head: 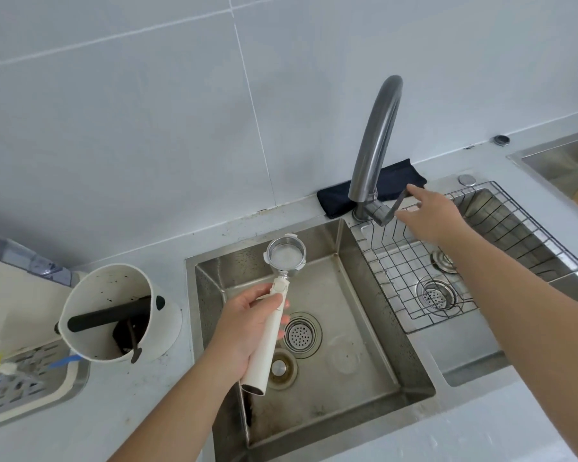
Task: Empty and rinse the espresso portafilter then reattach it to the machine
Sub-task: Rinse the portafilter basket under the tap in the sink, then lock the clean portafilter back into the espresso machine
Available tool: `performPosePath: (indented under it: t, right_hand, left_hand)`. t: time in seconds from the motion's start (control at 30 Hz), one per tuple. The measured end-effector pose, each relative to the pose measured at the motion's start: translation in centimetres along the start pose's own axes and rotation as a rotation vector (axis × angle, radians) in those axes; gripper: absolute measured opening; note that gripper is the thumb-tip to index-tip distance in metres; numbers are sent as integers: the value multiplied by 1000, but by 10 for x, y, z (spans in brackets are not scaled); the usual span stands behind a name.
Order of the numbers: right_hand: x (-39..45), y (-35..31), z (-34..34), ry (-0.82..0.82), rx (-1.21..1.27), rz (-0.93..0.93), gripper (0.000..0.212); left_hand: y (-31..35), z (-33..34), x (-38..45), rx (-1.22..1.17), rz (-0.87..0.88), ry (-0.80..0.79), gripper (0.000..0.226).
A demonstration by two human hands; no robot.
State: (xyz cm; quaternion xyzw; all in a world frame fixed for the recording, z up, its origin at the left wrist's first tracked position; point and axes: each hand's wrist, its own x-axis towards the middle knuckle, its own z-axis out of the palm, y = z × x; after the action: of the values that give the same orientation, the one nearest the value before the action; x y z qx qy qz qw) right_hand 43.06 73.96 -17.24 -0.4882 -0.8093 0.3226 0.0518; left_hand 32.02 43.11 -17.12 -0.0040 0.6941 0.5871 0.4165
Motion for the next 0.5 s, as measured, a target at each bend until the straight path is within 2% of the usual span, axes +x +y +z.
performPosePath:
  t: [0.07,0.17,0.27,0.43,0.5]
  right_hand:
    - [-22,-4,4,-1,13,19,63]
    - [-62,-9,18,3,178,75,53]
    - [-102,-16,38,-77,398,107,44]
    - [-158,-39,75,-271,720,164,13]
    - [-180,-53,86,-371,884,189,12]
  left_hand:
    - [3,-3,-8,0,25,-1,18]
    - [10,-11,-17,-15,67,8,18]
    - [17,-18,-24,-62,80,16,16]
    - [23,-28,-31,-109,84,39,13]
    - [23,-30,-34,-124,81,46,13]
